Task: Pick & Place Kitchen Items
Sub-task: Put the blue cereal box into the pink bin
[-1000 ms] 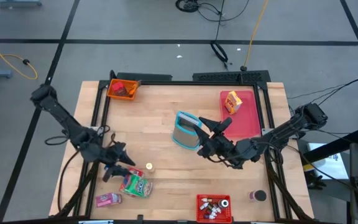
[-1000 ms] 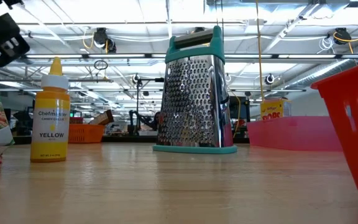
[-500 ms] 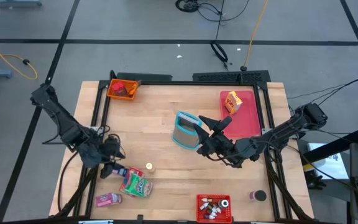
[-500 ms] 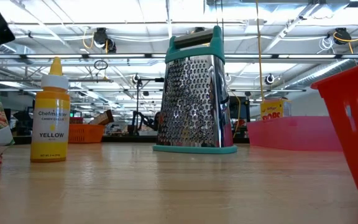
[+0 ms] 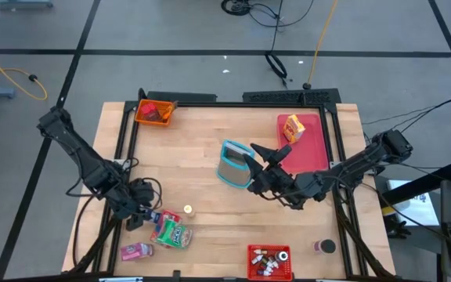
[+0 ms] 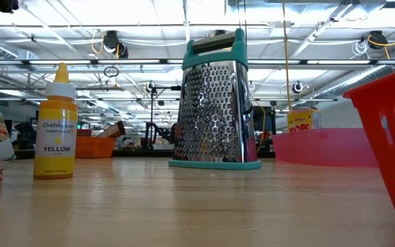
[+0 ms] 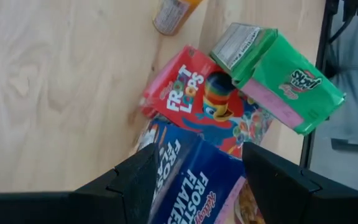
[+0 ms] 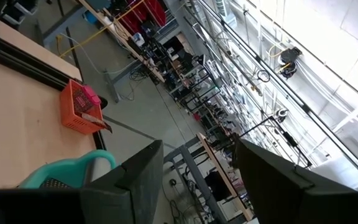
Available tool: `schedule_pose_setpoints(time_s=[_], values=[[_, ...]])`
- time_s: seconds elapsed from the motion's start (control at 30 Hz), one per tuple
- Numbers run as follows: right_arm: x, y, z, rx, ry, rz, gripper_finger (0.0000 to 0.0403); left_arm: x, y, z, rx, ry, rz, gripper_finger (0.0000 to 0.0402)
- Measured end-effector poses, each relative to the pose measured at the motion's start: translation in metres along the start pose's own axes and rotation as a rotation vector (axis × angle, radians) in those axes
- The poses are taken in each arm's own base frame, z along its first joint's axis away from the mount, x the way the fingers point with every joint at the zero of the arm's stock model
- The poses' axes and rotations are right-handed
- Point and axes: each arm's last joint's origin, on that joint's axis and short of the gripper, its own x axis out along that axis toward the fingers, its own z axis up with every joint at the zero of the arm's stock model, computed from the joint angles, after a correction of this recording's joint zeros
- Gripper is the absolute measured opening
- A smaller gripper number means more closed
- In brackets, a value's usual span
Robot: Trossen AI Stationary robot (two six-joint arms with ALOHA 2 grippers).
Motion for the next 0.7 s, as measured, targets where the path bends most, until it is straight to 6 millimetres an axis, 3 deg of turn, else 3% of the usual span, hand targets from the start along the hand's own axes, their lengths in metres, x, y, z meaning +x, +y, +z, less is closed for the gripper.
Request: schedule_pose_setpoints(time_s=[0.53,0.7], values=[[0.009,-0.001,-0.004,0.015,0.022,-0.015,0.0196,0.000,-0.001,0.000,0.033,0.042,-0.032,0.0232],[0.010,-0.002,-0.005,0.015,0.028,-0.019,0.0196,-0.017,-0.010,0.010,0.084,-0.014,-0.036,0.0231]])
